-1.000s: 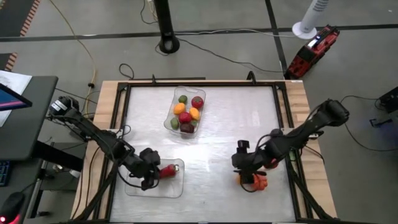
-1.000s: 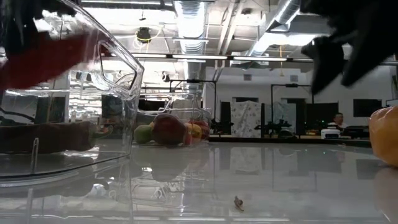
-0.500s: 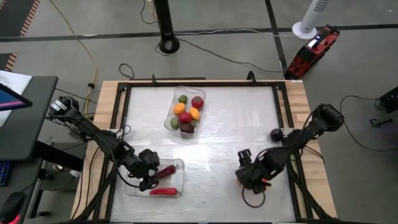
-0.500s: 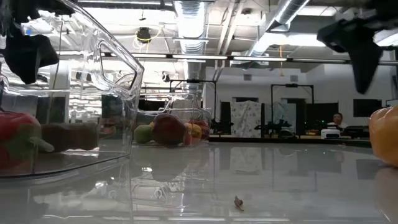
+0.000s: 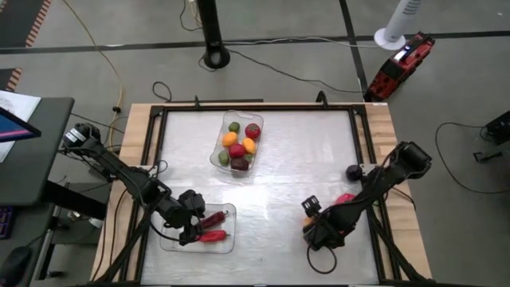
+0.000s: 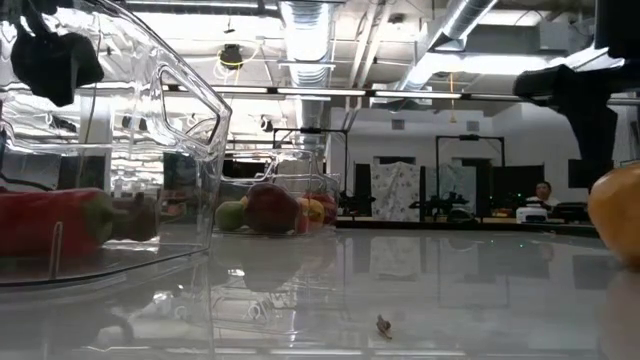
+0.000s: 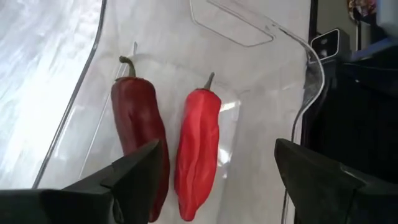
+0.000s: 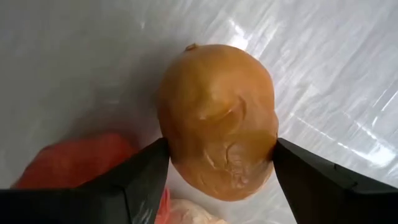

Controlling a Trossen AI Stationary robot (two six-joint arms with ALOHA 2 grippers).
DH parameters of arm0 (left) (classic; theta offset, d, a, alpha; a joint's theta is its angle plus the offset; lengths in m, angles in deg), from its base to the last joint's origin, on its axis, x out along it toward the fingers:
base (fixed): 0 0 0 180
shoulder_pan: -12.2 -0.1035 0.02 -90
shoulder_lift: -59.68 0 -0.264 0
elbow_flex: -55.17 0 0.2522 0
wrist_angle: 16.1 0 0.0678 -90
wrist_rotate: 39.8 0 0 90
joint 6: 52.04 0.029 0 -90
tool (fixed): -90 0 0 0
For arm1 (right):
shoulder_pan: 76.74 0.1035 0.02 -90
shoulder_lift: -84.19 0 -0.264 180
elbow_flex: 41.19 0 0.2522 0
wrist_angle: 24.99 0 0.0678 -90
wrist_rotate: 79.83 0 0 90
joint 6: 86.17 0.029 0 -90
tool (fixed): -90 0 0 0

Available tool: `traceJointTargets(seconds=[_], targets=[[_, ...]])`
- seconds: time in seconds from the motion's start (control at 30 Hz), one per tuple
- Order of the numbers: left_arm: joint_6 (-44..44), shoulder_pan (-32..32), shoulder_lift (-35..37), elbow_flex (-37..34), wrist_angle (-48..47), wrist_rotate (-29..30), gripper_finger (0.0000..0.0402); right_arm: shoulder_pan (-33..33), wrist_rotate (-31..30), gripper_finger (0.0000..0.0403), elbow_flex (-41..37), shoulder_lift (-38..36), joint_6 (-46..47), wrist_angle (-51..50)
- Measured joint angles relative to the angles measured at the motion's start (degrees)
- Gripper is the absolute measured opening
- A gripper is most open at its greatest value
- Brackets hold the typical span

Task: Sort produce into baskets
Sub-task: Put the potato into the bottom transparent bin

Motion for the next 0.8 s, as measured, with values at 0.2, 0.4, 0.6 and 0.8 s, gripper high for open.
traceJointTargets(seconds=[0.2,0.4,0.6,0.8], targets=[[2.2,0.0,0.0,0.33,-0.61,3.67,0.0295,-2.53,-0.05,0.0298,0.29,-0.03,0.16,0.51],[8.77,0.0,0.0,0.34,2.74,13.34,0.0294,-4.17,-1.16,0.0267,0.96,-1.12,0.0,3.33],[14.49,0.0,0.0,0.35,5.72,23.41,0.0294,-5.88,-1.68,0.0245,2.91,-1.71,-3.03,3.24],[22.93,0.0,-0.27,0.35,15.73,27.21,0.0294,-8.23,-7.29,0.0242,7.42,-1.73,-6.84,2.94]])
